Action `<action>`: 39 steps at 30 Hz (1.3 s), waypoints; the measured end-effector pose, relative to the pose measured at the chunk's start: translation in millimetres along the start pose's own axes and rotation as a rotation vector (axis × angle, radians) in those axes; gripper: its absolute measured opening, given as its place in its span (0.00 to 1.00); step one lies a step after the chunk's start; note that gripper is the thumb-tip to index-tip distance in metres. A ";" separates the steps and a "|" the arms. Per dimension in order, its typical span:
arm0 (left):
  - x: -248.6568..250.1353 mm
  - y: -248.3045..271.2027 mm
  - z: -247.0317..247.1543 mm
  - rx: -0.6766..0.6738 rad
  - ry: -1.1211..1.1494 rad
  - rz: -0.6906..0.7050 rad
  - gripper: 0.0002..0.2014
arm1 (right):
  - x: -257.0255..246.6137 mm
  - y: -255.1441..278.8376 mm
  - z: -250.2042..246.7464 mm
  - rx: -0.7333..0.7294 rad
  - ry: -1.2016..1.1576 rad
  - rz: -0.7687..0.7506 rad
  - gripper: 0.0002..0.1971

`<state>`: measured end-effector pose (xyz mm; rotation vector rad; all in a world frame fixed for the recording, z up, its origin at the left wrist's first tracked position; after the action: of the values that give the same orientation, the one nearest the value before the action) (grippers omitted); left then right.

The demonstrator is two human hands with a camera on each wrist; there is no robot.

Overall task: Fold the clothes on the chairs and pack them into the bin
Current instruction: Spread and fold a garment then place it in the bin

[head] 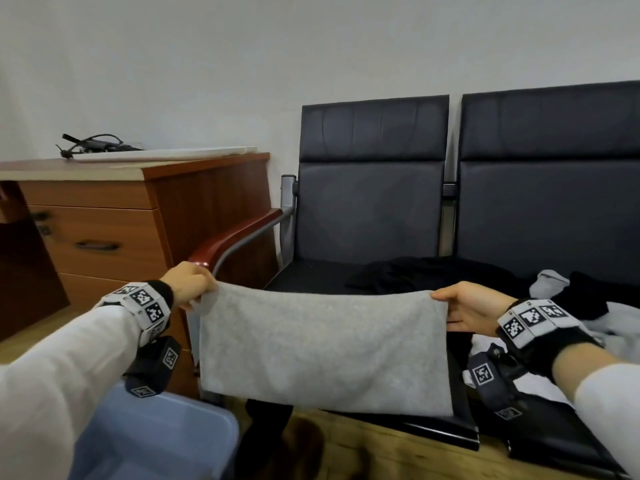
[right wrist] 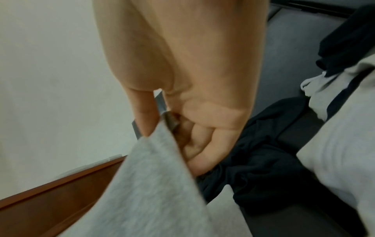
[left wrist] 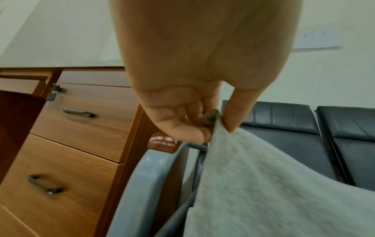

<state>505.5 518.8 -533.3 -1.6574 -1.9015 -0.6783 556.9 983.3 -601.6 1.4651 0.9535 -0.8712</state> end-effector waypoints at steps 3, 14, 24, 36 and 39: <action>4.3 -29.9 5.2 0.130 -0.028 0.009 0.05 | 8.2 -33.9 -7.7 0.118 -0.053 0.032 0.11; -26.9 -106.9 89.5 0.114 -0.175 -0.047 0.16 | 33.4 -109.9 -24.4 0.418 0.767 -0.008 0.14; 37.7 -62.5 146.3 -0.285 -0.271 0.141 0.07 | 49.8 -105.5 10.8 0.156 0.886 0.064 0.30; 56.8 -15.0 216.6 -0.580 -0.567 0.172 0.38 | 50.2 -72.6 21.9 0.090 0.065 -0.016 0.15; 60.6 -5.4 233.8 -0.574 -0.702 0.202 0.43 | 38.5 -60.5 17.8 0.042 -0.100 -0.047 0.12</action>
<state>479.1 719.6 -664.9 -2.6900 -2.0458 -0.6460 516.7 971.8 -662.5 1.4263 0.9032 -0.9948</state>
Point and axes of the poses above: each hand's wrist, its own y-axis away from the middle knuckle, its own z-axis out of the palm, x = y × z, the point moved 8 cm from there along -y, towards the middle knuckle, and after that the axes turned 1 degree about y, right-handed, at the moved point
